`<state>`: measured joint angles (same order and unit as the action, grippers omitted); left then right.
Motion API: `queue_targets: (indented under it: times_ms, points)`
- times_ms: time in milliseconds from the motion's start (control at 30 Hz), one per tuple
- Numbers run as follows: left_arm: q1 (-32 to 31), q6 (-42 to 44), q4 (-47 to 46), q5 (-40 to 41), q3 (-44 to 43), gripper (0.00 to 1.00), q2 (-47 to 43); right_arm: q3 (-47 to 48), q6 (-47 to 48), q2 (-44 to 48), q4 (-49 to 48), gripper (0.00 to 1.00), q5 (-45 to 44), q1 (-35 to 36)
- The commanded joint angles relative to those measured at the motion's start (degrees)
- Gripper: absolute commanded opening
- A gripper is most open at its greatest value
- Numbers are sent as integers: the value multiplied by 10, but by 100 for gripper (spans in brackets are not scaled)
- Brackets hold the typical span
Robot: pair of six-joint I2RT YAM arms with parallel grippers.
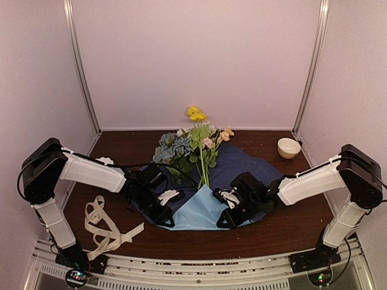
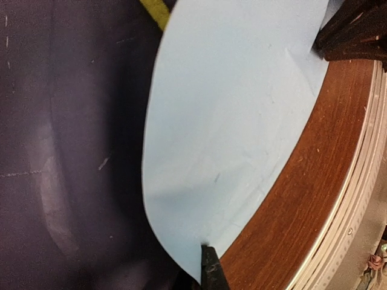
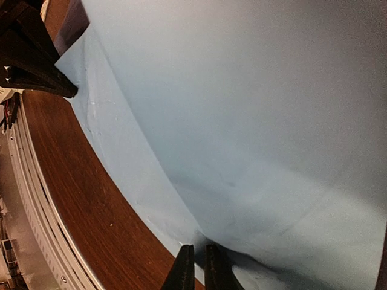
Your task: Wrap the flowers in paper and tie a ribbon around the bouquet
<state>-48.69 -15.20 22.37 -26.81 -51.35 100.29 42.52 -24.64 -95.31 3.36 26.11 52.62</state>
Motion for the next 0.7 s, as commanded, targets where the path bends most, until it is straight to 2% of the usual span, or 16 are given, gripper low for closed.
queue_targets:
  times_ms: [0,433,600,667]
  points:
    - [5,25,114,18,33,0,22,-42,-8,34,33,9,-42,-18]
    - [6,27,106,5,42,0,31,-148,-32,166,119,8,-90,-92]
    - [6,21,90,-4,44,0,37,-65,14,215,174,8,-88,-78]
    - [6,19,85,-7,45,0,38,-19,26,216,163,8,-54,-62]
